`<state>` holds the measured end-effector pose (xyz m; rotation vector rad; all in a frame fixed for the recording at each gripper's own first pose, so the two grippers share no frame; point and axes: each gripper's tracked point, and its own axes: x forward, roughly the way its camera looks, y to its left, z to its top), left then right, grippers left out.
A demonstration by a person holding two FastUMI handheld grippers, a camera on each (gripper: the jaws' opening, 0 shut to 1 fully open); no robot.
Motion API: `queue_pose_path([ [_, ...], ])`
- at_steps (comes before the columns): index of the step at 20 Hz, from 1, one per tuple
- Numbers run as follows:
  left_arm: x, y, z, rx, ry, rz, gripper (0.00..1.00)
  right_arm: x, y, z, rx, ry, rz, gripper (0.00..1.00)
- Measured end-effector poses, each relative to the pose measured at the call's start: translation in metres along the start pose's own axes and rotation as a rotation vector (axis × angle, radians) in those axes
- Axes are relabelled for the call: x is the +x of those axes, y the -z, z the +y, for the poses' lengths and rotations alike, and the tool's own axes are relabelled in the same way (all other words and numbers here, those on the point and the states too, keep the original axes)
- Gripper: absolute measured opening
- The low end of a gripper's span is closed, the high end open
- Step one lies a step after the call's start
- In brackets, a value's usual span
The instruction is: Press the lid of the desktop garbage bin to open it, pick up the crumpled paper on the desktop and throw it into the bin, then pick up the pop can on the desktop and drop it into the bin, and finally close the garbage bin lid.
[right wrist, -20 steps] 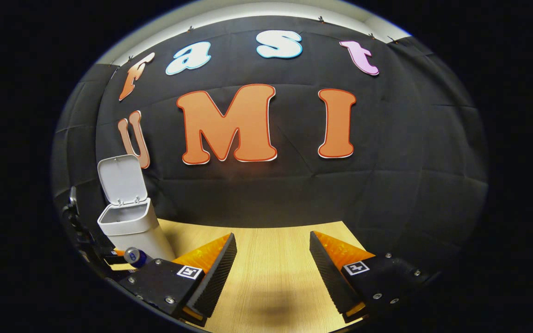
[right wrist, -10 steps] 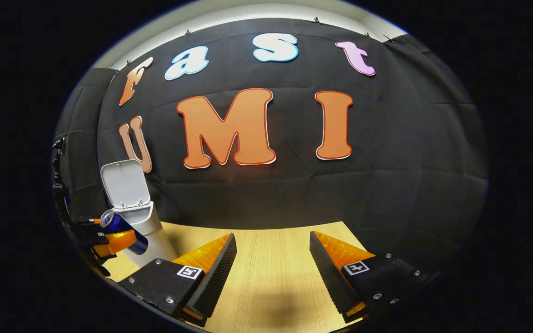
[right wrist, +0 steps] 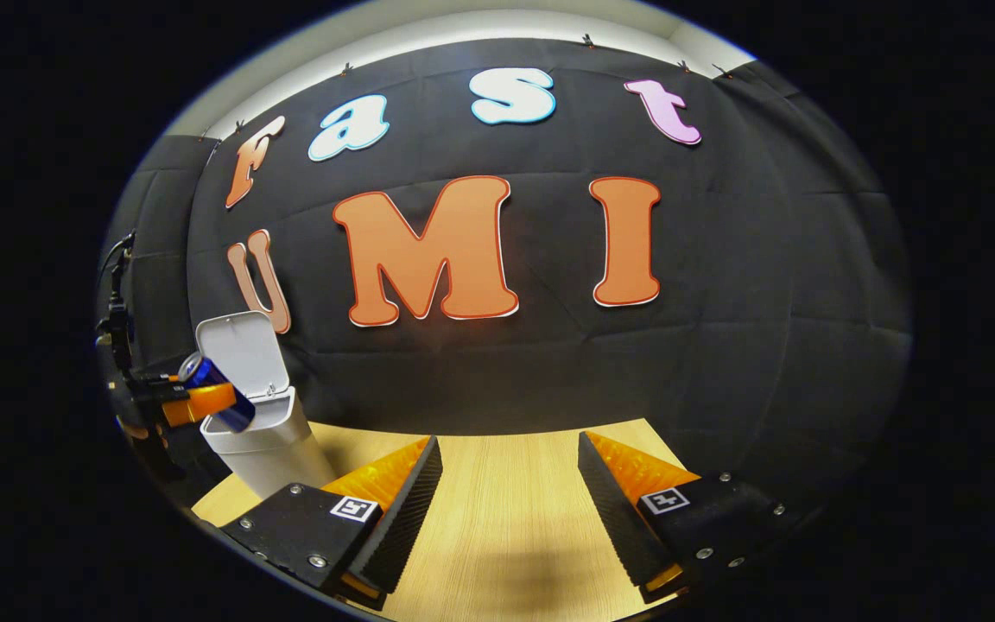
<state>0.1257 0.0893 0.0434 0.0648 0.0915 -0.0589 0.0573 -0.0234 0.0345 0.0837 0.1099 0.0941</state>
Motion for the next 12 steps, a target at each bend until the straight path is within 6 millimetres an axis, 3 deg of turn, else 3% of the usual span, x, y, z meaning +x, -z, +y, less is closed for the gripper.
queue_pose_path([
  [6,0.019,-0.018,0.047,0.023,-0.087,-0.016,0.81,0.004,0.005,0.002,0.000,-0.003,0.000,0.94],
  [12,0.049,-0.008,0.088,0.048,-0.161,0.020,0.81,0.008,0.008,-0.006,-0.004,0.015,0.008,0.94],
])
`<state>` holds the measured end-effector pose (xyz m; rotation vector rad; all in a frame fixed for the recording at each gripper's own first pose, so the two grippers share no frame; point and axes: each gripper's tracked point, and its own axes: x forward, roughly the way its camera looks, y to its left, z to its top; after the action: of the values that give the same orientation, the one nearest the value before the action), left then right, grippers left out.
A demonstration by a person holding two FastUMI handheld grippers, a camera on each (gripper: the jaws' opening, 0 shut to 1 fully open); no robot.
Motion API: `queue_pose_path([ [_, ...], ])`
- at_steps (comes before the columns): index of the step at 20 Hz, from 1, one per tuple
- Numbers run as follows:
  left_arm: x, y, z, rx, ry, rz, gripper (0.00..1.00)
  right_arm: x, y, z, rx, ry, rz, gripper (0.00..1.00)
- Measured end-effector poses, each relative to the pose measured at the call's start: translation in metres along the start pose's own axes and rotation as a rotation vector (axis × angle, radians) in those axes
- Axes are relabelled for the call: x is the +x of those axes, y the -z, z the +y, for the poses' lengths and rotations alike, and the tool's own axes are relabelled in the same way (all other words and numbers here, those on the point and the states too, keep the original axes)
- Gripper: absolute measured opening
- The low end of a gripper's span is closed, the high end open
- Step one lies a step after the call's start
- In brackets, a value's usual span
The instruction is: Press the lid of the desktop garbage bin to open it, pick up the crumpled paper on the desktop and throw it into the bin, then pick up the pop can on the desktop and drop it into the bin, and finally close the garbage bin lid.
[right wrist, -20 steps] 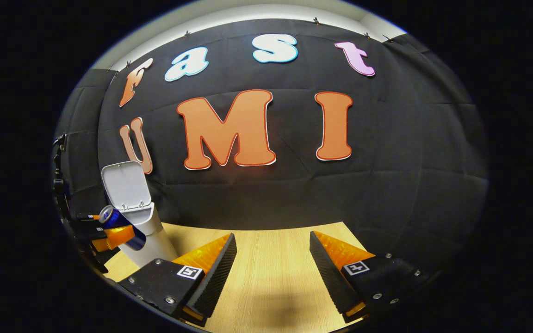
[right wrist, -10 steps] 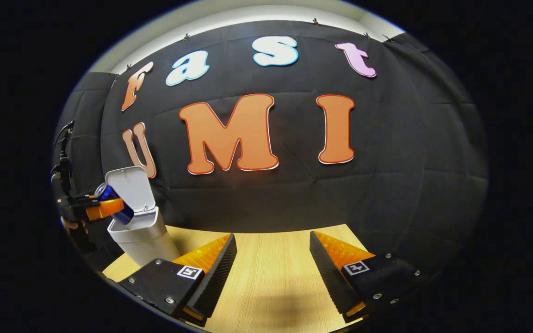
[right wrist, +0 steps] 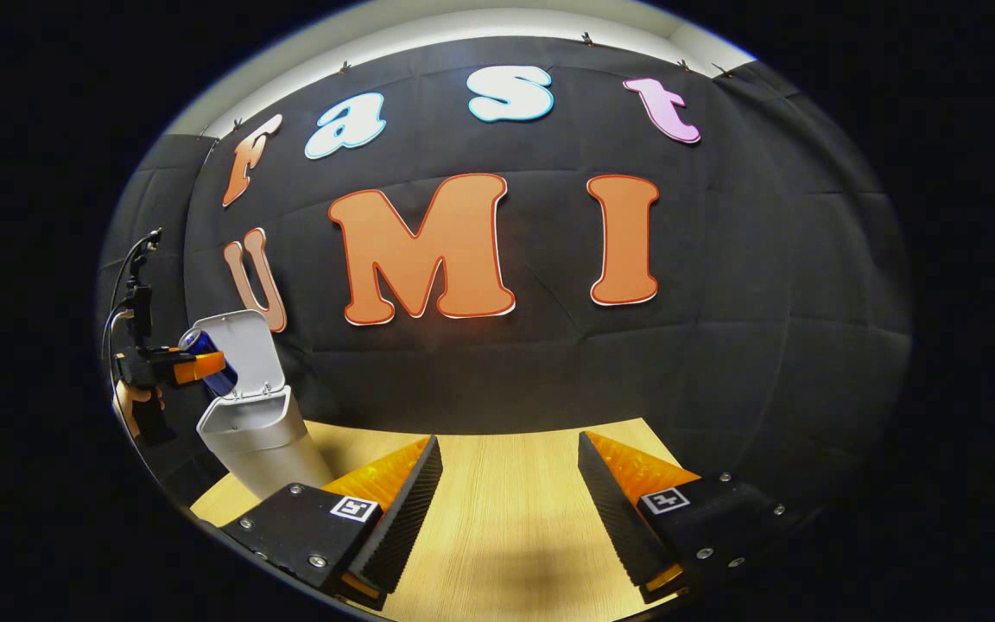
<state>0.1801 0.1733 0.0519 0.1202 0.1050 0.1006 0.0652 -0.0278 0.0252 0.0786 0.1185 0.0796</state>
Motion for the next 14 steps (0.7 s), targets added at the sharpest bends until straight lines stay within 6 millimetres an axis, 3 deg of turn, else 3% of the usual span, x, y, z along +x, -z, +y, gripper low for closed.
queue_pose_path([
  [1,0.007,0.002,0.004,0.005,-0.008,0.004,0.81,-0.011,0.002,0.005,-0.001,0.003,0.003,0.94],
  [7,0.038,0.022,0.022,0.004,-0.034,0.082,0.81,-0.008,0.008,0.000,0.008,0.018,0.022,0.94],
  [11,0.035,0.021,0.028,-0.044,-0.044,0.076,0.84,-0.003,0.011,-0.008,0.014,0.030,0.028,0.94],
  [12,0.037,0.020,0.026,-0.048,-0.038,0.072,0.93,-0.002,0.013,-0.008,0.018,0.030,0.034,0.94],
  [14,0.035,0.022,0.026,-0.037,-0.036,0.084,0.96,-0.003,0.013,-0.007,0.027,0.028,0.038,0.95],
])
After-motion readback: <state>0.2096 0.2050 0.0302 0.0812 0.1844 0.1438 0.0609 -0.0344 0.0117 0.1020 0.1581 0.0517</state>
